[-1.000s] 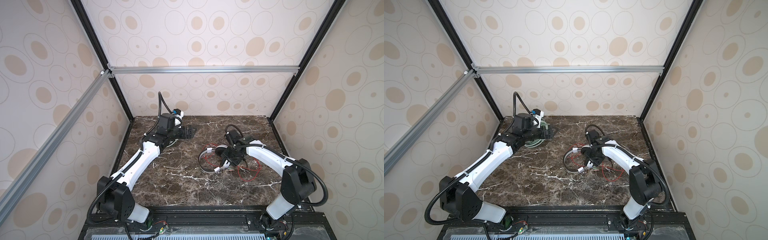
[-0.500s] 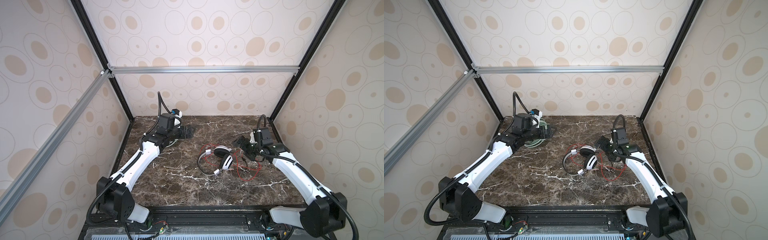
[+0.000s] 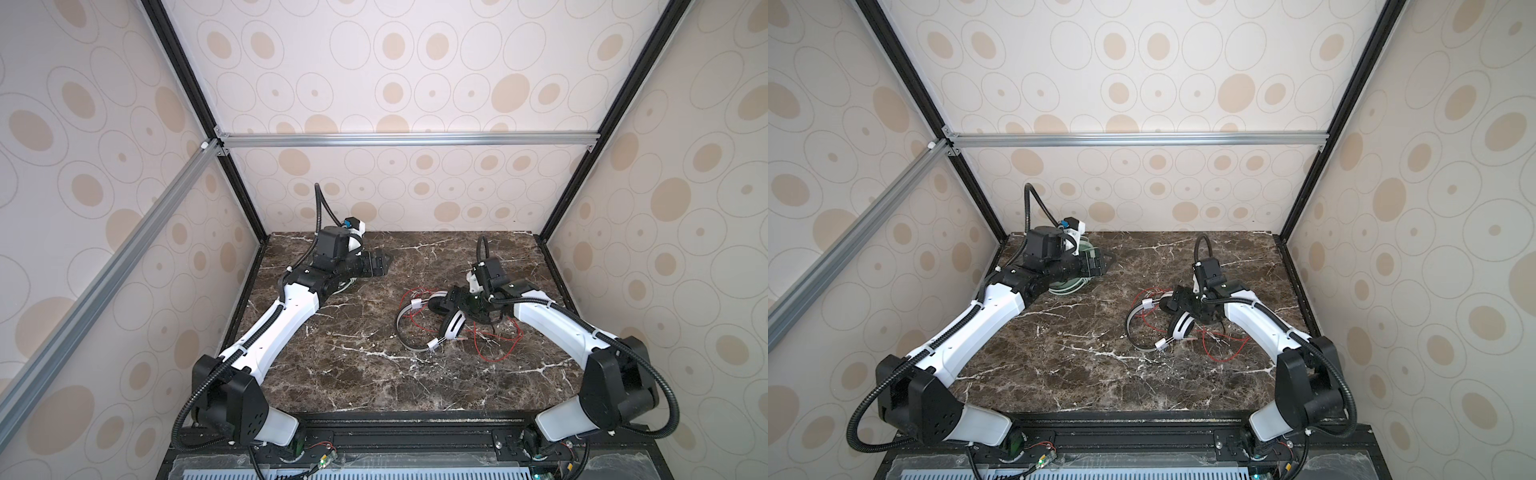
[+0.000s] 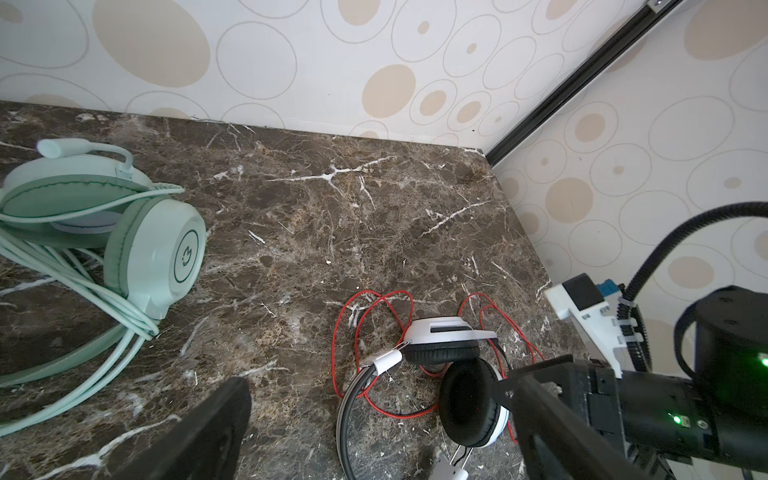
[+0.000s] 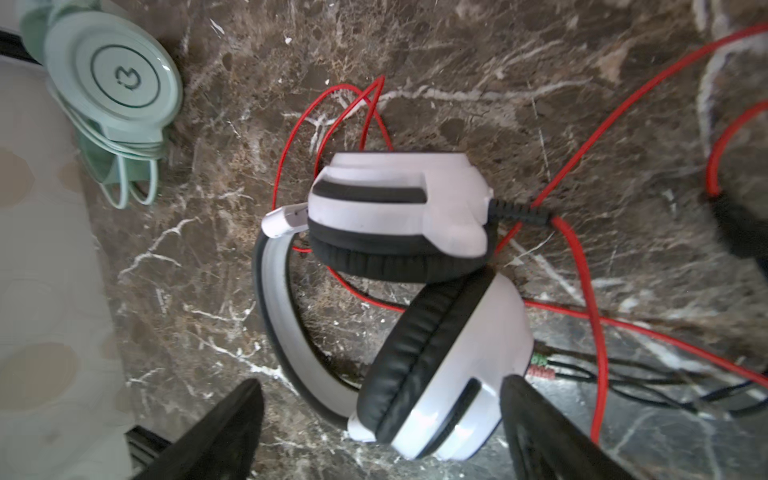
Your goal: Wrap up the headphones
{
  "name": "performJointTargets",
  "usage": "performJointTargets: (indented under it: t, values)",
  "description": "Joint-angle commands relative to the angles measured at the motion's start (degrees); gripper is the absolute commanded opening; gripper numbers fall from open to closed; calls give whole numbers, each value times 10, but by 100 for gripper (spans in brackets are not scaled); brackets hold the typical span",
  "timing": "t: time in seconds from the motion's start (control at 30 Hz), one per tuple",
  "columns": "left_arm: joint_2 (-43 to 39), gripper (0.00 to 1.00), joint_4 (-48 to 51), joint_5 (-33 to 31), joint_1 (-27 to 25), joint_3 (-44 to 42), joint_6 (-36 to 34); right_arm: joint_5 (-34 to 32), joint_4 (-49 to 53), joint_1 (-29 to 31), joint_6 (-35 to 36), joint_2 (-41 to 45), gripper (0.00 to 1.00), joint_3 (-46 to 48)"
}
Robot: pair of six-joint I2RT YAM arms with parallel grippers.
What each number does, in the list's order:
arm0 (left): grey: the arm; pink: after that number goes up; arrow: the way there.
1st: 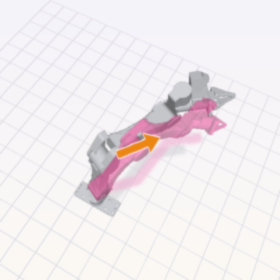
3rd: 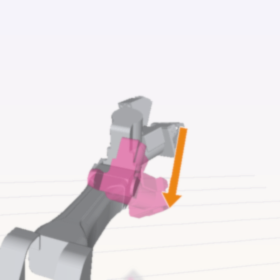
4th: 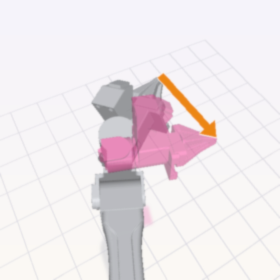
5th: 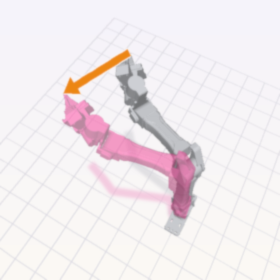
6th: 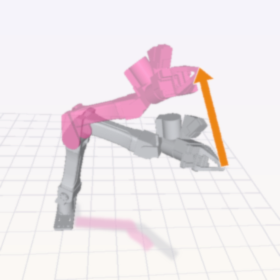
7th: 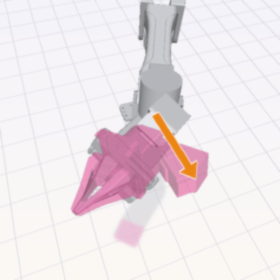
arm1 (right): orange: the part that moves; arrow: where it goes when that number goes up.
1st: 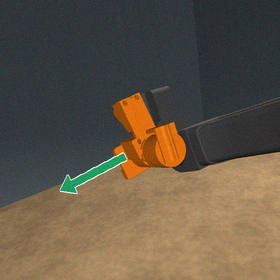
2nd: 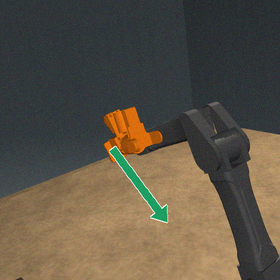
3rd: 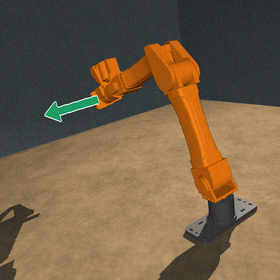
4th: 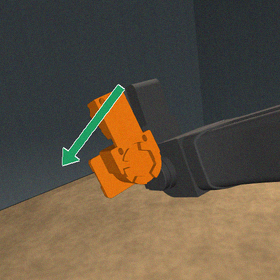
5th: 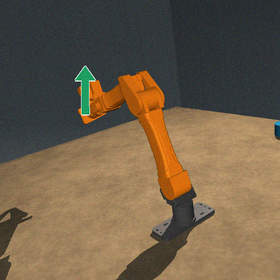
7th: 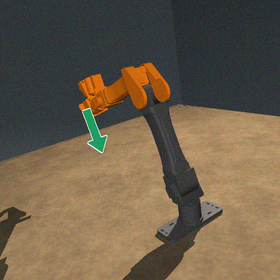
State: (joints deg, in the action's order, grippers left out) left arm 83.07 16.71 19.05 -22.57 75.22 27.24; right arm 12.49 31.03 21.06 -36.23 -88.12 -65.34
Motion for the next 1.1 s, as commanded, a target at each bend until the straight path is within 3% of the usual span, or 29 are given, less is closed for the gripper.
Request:
performJointTargets:
  t: [0.0, 0.1, 0.27, 0.47, 0.63, 0.73, 0.8, 0.87, 0.93, 1.03, 1.07]
  values:
    - [-13, 98, -17, 12, -5, -3, 9, -31, 11, 4, 128, -27, 83, -45]
    - [-12, 98, -19, 18, -5, -3, 10, -10, 48, 5, 252, -70, 84, -93]
    - [-10, 98, -15, 13, -5, -1, 4, -11, 141, 5, 355, -132, 85, -180]
    - [-5, 98, -14, 20, -5, 0, 2, -110, 178, 18, 428, -131, 88, -220]
    - [-1, 98, -11, 19, -4, 3, -1, -66, 167, 18, 485, -119, 85, -228]
    - [-2, 98, -17, 38, -5, 2, 3, 50, 145, 19, 540, -128, 85, -232]
    - [-4, 98, -16, 35, -5, 2, 0, 84, 113, 18, 578, -130, 85, -223]
    - [-5, 98, -14, 28, -5, 3, -3, 103, 92, 18, 639, -131, 85, -222]
    - [-6, 98, -12, 25, -5, 4, -7, 117, 83, 18, 745, -133, 86, -216]
    - [-9, 98, -13, 26, -5, 4, -7, 45, 106, 17, 864, -156, 88, -239]
    - [-9, 98, -14, 26, -5, 4, -8, 23, 145, 15, 901, -176, 82, -264]
